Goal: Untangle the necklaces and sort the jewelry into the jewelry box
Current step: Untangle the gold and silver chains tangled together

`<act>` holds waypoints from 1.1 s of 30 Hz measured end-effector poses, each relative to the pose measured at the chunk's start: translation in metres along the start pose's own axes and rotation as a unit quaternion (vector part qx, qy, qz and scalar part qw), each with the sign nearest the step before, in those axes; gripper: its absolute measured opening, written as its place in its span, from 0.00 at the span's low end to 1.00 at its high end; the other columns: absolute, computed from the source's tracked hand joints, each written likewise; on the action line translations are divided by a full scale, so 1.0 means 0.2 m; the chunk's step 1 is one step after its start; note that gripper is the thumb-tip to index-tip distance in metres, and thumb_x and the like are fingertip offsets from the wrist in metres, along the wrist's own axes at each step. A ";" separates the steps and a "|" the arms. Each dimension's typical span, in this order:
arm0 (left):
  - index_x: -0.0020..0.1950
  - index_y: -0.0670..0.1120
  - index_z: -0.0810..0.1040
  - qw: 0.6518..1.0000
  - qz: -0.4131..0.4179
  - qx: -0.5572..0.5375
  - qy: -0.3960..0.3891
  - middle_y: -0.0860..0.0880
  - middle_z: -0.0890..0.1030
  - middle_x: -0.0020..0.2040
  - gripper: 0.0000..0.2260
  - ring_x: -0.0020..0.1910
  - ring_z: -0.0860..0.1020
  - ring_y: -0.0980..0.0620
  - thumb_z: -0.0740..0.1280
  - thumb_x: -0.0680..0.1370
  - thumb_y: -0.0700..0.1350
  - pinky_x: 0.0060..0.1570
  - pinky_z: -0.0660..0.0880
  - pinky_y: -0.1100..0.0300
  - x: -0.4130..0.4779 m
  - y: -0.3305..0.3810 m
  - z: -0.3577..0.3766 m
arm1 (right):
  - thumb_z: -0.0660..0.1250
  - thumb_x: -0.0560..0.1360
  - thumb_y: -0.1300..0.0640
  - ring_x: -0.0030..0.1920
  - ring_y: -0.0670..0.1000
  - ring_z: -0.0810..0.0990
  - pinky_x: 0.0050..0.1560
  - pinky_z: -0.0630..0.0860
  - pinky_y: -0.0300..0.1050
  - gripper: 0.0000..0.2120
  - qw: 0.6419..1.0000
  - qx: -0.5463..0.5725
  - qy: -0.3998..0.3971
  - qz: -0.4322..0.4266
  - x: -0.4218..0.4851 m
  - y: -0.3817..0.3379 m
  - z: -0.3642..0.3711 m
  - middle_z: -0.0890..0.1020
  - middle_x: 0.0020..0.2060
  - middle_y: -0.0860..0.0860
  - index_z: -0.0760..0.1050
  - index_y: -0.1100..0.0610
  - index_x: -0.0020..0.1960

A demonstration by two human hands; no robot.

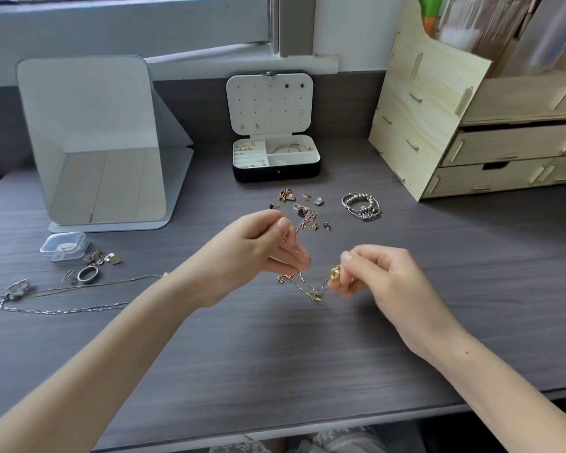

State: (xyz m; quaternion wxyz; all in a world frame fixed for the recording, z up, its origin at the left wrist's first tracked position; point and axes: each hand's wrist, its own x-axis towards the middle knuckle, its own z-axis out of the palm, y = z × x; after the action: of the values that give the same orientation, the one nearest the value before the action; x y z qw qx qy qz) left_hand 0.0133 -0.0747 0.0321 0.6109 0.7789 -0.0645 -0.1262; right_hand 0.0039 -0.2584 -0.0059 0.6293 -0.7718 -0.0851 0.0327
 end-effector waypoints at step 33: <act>0.32 0.46 0.64 0.945 0.091 -0.314 -0.022 0.54 0.57 0.22 0.20 0.20 0.55 0.58 0.53 0.82 0.53 0.20 0.53 0.67 0.09 0.75 -0.09 | 0.63 0.74 0.59 0.43 0.47 0.80 0.51 0.74 0.37 0.09 0.971 0.098 -0.215 -0.026 0.03 -0.21 0.05 0.82 0.37 0.52 0.79 0.60 0.52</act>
State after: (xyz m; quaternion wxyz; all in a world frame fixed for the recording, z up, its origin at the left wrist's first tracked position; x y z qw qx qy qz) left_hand 0.0440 -0.0998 0.1782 0.8317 0.5356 -0.1055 -0.1015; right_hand 0.0043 -0.2396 0.0330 0.6693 -0.6790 -0.2348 0.1893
